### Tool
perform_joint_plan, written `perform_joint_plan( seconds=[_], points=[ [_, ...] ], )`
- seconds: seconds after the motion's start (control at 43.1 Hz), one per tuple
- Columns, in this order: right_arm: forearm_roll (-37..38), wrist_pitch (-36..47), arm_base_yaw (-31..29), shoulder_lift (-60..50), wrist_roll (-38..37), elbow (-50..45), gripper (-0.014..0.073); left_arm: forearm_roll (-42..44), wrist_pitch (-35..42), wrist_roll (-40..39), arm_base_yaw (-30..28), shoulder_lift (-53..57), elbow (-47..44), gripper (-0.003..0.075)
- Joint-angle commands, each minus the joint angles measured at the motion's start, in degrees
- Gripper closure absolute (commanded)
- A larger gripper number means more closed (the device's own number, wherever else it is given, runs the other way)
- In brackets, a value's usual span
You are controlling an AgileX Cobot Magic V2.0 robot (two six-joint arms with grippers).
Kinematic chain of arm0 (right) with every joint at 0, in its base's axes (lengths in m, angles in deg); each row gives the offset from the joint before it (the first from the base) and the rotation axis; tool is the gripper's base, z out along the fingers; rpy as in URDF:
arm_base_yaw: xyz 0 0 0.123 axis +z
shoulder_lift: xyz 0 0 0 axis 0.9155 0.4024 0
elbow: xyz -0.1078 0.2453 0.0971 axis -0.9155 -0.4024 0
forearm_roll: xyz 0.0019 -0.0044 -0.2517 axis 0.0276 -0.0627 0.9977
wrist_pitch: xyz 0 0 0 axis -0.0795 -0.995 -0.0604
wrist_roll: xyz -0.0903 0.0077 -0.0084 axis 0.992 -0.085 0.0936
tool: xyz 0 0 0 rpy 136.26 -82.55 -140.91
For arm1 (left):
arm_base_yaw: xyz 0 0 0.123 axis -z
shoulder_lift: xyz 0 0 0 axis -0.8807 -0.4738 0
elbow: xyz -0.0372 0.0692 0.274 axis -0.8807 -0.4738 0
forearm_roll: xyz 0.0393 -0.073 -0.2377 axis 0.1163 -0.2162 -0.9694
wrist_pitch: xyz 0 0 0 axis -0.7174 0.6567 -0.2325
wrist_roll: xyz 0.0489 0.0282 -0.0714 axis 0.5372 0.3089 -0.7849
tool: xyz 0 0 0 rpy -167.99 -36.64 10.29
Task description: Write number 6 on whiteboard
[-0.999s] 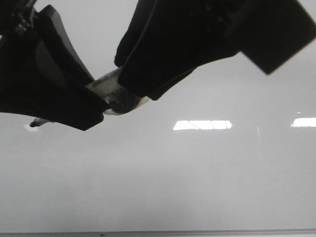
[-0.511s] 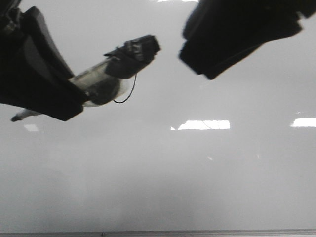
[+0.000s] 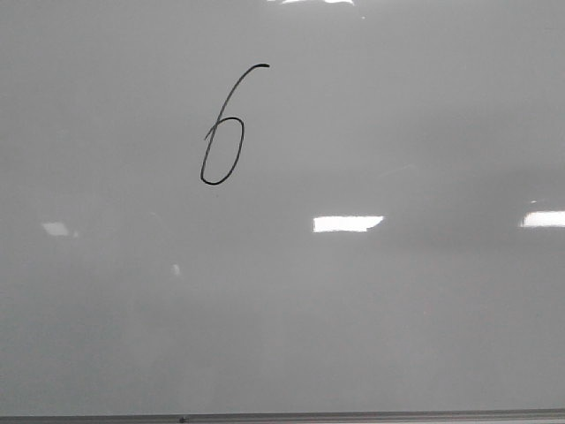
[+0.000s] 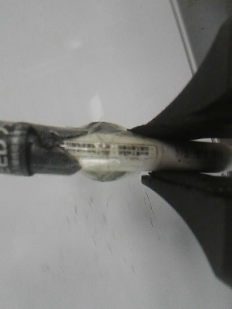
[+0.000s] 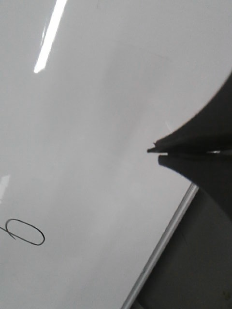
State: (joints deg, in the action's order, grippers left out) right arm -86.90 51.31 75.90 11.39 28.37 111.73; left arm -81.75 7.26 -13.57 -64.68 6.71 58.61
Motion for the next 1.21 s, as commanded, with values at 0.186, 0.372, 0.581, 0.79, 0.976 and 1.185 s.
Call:
perform_joint_plan(
  seconds=[0.186, 0.372, 0.581, 0.79, 0.976, 1.185],
  points=[
    [-0.74, 3.91, -1.36, -2.74, -0.55, 0.45, 0.0653, -3.16, 15.22, -1.46, -7.04, -3.63, -4.98, 0.0640],
    [-0.74, 3.84, -1.36, -2.74, -0.55, 0.45, 0.0653, -5.33, 23.45, -1.46, -6.77, -11.61, -5.56, 0.0636],
    [-0.74, 3.63, -1.36, -2.74, -0.55, 0.38, 0.0653, -5.33, 32.74, -1.46, -6.77, -19.68, -5.31, 0.0636],
    [-0.74, 3.47, -1.36, -2.74, -0.55, -0.34, 0.0653, -5.33, 35.47, -1.46, -6.77, -23.17, -5.31, 0.0588],
    [-0.74, 3.47, -1.36, -2.74, -0.55, -0.34, 0.0653, -5.33, 37.78, -1.46, -6.77, -23.88, -5.31, 0.0461],
    [-0.74, 3.47, -1.36, -2.74, -0.55, -0.34, 0.0653, -5.33, 37.04, -1.46, -6.77, -23.88, -5.31, 0.0346]
  ],
)
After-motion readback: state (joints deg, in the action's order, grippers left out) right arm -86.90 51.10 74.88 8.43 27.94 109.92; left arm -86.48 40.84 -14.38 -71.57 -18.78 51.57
